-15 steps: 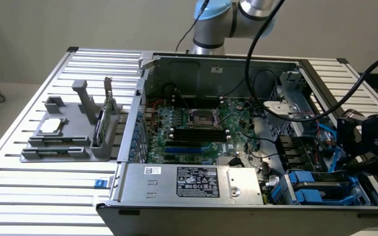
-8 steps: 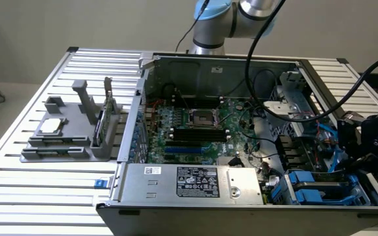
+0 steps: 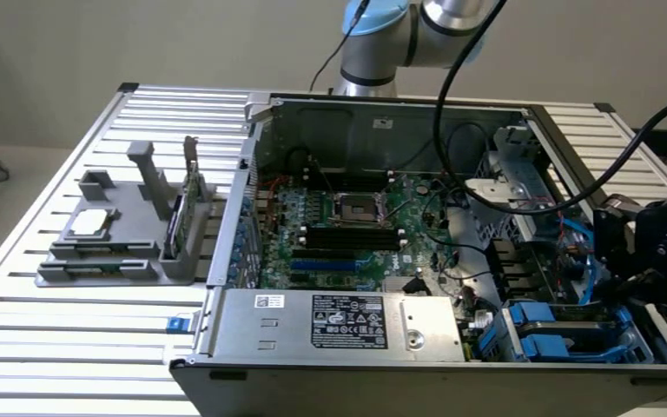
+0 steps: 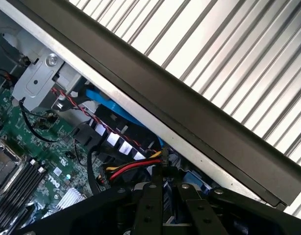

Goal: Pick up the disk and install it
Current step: 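Insert the second disk wire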

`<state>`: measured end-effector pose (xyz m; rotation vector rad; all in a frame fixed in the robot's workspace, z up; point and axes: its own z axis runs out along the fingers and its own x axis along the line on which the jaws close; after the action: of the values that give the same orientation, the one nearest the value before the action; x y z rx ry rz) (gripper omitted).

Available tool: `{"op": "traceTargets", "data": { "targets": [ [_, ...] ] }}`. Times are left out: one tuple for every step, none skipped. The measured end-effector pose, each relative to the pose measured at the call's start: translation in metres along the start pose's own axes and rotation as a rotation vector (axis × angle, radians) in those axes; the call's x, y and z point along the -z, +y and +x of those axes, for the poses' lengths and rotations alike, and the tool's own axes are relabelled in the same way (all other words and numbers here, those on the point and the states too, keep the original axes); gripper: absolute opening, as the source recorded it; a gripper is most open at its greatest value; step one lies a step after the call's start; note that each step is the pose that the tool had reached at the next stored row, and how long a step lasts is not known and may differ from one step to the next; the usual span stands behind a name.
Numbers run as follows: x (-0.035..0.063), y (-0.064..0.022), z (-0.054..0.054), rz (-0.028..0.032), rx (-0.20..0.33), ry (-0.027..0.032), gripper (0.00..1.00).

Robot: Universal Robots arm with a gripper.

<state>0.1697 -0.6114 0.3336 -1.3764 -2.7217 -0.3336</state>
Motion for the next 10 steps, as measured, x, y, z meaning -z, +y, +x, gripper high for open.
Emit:
{"op": "traceTargets", "data": {
  "targets": [
    [0.0001, 0.0, 0.0, 0.0066, -0.002, 0.0057, 0.16],
    [0.0003, -0.0001, 0.0001, 0.0128, -0.004, 0.011, 0.16],
    [0.0004, -0.0001, 0.0002, 0.0182, -0.006, 0.0165, 0.16],
    [0.0006, -0.0002, 0.0003, 0.0226, -0.007, 0.0217, 0.16],
    [0.0007, -0.0003, 0.0003, 0.024, -0.008, 0.0244, 0.16],
    [0.0008, -0.0006, -0.0001, 0.0231, -0.008, 0.0259, 0.16],
    [0.0007, -0.0008, 0.0, 0.0227, -0.008, 0.0264, 0.16],
    [0.0008, -0.0009, 0.0001, 0.0227, -0.008, 0.0264, 0.16],
    [0.0008, -0.0009, 0.0001, 0.0223, -0.008, 0.0272, 0.16],
    [0.0009, -0.0011, 0.0002, 0.0219, -0.008, 0.0277, 0.16]
  ]
}}
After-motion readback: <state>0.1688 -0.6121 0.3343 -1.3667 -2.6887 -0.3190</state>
